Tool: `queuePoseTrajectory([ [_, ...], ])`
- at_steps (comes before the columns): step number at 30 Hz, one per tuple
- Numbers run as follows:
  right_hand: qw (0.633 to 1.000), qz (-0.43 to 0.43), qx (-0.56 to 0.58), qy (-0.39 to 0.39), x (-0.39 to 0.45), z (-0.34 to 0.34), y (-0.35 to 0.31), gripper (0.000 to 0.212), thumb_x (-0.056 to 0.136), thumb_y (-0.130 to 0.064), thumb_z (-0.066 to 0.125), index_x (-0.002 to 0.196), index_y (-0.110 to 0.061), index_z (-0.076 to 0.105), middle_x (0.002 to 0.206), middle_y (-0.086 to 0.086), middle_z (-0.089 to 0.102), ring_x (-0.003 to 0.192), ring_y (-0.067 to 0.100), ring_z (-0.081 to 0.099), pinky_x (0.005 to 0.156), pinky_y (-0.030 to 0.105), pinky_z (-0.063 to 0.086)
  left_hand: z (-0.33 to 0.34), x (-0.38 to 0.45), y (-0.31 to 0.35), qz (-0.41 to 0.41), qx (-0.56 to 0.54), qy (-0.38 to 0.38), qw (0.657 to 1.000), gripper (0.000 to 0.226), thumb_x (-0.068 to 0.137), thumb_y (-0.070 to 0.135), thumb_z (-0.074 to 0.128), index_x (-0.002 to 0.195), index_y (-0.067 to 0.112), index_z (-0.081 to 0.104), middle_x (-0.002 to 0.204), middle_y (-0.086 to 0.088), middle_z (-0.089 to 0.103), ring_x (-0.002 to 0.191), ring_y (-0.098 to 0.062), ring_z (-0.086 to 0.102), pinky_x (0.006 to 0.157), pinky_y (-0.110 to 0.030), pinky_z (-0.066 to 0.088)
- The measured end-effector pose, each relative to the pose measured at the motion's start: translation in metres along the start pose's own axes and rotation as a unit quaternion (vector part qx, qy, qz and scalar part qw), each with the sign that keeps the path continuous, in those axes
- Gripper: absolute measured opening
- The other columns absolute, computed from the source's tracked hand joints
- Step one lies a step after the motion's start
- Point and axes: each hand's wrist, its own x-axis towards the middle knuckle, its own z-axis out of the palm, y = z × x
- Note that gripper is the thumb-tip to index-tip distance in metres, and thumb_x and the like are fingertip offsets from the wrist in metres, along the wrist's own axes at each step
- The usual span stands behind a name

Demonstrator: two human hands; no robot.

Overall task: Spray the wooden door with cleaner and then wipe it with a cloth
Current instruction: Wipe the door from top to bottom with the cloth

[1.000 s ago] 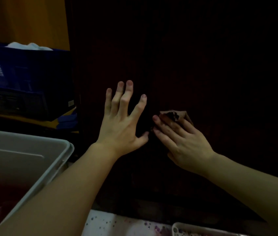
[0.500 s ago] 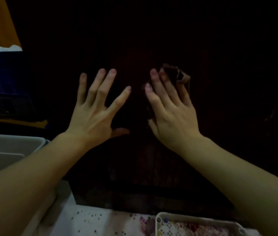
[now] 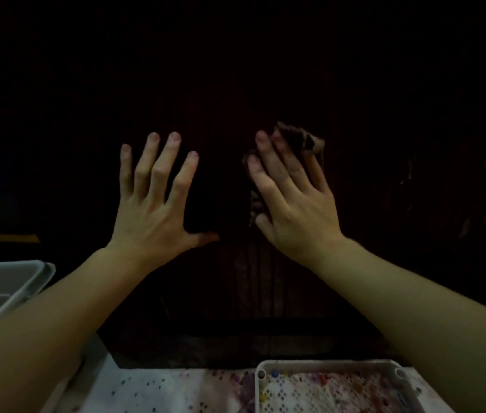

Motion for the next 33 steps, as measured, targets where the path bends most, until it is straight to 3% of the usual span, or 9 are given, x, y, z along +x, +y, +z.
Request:
queuePoseTrajectory([
  [3, 0.994, -0.054, -0.041, -0.089, -0.050, 0.003, 0.015, 0.072, 0.089, -0.037, 0.048, 0.152, -0.011, 0.023, 0.161, 0.010, 0.010, 0.150, 0.026, 0.003, 0.122, 0.045, 0.001, 0.000, 0.002, 0.004, 0.007, 0.000, -0.005, 1.000, 0.117, 0.059, 0.075, 0.069, 0.147, 0.011, 0.024, 0.151, -0.020, 0.012, 0.143, -0.042, 0.009, 0.116, -0.063, 0.005],
  [5, 0.988, -0.081, -0.056, -0.115, -0.054, -0.003, 0.025, 0.074, 0.088, -0.041, 0.045, 0.152, -0.013, 0.021, 0.161, 0.008, 0.007, 0.150, 0.026, 0.003, 0.121, 0.045, 0.001, 0.002, 0.007, 0.012, 0.013, -0.003, 0.001, 1.000, 0.118, 0.058, 0.072, 0.072, 0.147, 0.013, 0.024, 0.151, -0.019, 0.011, 0.143, -0.042, 0.009, 0.115, -0.064, 0.005],
  [10, 0.999, 0.021, -0.012, 0.031, -0.001, -0.017, 0.036, 0.058, 0.091, -0.027, 0.051, 0.145, -0.006, 0.042, 0.155, 0.017, 0.031, 0.145, 0.033, 0.024, 0.121, 0.048, 0.009, 0.008, 0.027, 0.051, 0.008, -0.039, 0.038, 0.998, 0.106, 0.070, 0.081, 0.059, 0.146, 0.016, 0.026, 0.150, -0.016, 0.011, 0.142, -0.039, 0.009, 0.115, -0.063, 0.002],
  [12, 1.000, 0.015, -0.007, 0.023, -0.022, -0.014, 0.046, 0.061, 0.088, -0.024, 0.056, 0.145, -0.005, 0.043, 0.154, 0.018, 0.031, 0.145, 0.033, 0.024, 0.121, 0.049, 0.009, 0.008, 0.036, 0.065, -0.013, -0.063, 0.053, 0.997, 0.097, 0.075, 0.082, 0.050, 0.144, 0.017, 0.027, 0.150, -0.014, 0.011, 0.142, -0.038, 0.008, 0.115, -0.062, 0.000],
  [16, 0.995, -0.053, -0.052, -0.070, -0.075, -0.023, 0.070, 0.069, 0.086, -0.033, 0.056, 0.148, -0.012, 0.033, 0.157, 0.011, 0.019, 0.148, 0.026, 0.015, 0.122, 0.043, 0.004, 0.008, 0.051, 0.081, -0.018, -0.066, 0.062, 0.996, 0.097, 0.069, 0.074, 0.054, 0.144, 0.020, 0.028, 0.151, -0.013, 0.010, 0.142, -0.038, 0.007, 0.115, -0.063, 0.002],
  [22, 0.999, 0.019, -0.027, 0.031, -0.021, -0.034, 0.084, 0.059, 0.088, -0.023, 0.055, 0.144, -0.007, 0.043, 0.154, 0.018, 0.033, 0.145, 0.035, 0.026, 0.120, 0.050, 0.012, 0.010, 0.068, 0.117, -0.023, -0.084, 0.104, 0.991, 0.093, 0.079, 0.080, 0.052, 0.144, 0.016, 0.034, 0.150, -0.016, 0.015, 0.142, -0.040, 0.013, 0.115, -0.063, 0.006],
  [29, 0.996, -0.016, -0.054, -0.066, -0.093, -0.036, 0.114, 0.067, 0.087, -0.028, 0.059, 0.147, -0.011, 0.034, 0.157, 0.014, 0.022, 0.148, 0.029, 0.017, 0.121, 0.048, 0.008, 0.013, 0.074, 0.141, -0.019, -0.088, 0.087, 0.992, 0.091, 0.073, 0.067, 0.058, 0.145, 0.018, 0.032, 0.151, -0.016, 0.012, 0.143, -0.040, 0.008, 0.116, -0.062, 0.004],
  [33, 0.999, 0.021, -0.027, 0.001, -0.045, -0.048, 0.111, 0.053, 0.091, -0.022, 0.052, 0.142, -0.006, 0.047, 0.155, 0.018, 0.031, 0.145, 0.032, 0.025, 0.121, 0.048, 0.012, 0.014, 0.076, 0.149, -0.038, -0.095, 0.106, 0.989, 0.088, 0.080, 0.074, 0.056, 0.144, 0.018, 0.033, 0.150, -0.017, 0.014, 0.142, -0.042, 0.010, 0.116, -0.063, 0.006],
])
